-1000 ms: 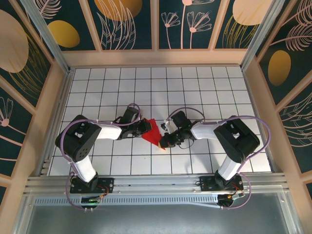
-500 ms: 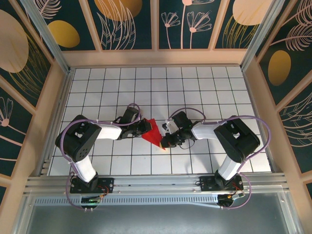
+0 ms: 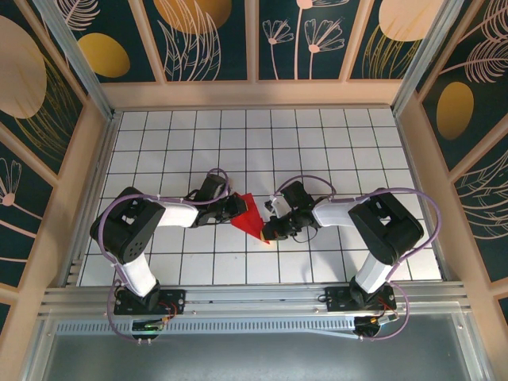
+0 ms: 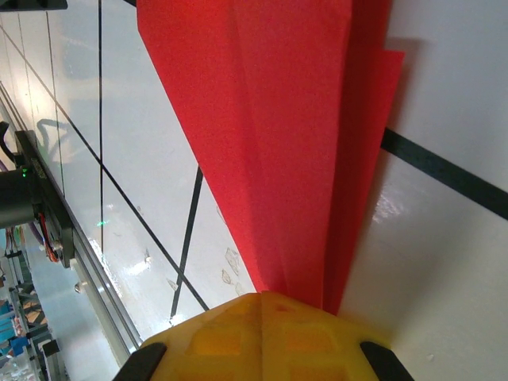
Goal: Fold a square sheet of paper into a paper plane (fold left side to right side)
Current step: Fourth fold the wing at the center of the table.
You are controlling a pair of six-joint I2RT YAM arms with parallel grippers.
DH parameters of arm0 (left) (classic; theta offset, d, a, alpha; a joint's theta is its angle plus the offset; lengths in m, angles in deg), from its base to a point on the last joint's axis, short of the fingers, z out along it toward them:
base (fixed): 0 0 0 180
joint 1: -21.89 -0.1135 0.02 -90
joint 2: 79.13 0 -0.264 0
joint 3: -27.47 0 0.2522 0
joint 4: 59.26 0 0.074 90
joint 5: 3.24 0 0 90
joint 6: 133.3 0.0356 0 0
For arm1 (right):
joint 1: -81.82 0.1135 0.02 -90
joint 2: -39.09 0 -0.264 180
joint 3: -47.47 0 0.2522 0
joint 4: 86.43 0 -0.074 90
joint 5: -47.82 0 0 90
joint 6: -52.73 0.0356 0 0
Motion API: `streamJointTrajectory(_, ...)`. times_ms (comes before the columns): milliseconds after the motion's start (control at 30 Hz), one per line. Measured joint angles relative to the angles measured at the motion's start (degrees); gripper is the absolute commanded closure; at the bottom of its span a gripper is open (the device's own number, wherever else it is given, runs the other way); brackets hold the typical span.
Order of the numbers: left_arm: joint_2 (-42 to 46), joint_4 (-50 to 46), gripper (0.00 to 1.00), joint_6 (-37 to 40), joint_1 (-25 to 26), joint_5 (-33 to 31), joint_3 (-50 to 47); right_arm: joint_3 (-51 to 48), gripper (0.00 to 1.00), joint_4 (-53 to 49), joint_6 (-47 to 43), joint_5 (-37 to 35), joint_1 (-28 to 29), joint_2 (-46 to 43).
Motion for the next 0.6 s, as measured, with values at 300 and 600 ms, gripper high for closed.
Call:
streamJointTrajectory(300, 0.0, -0.3, 0.88, 0.0, 0.0, -0.2, 0.2, -0.8, 1.0, 0.2, 0.0, 0.0, -0.1, 0.0)
streamJointTrajectory(600, -0.2, -1.0, 0.88, 0.0, 0.0, -0.2, 0.6, -2.0, 1.0, 1.6, 0.0, 0.4, -0.2, -0.3)
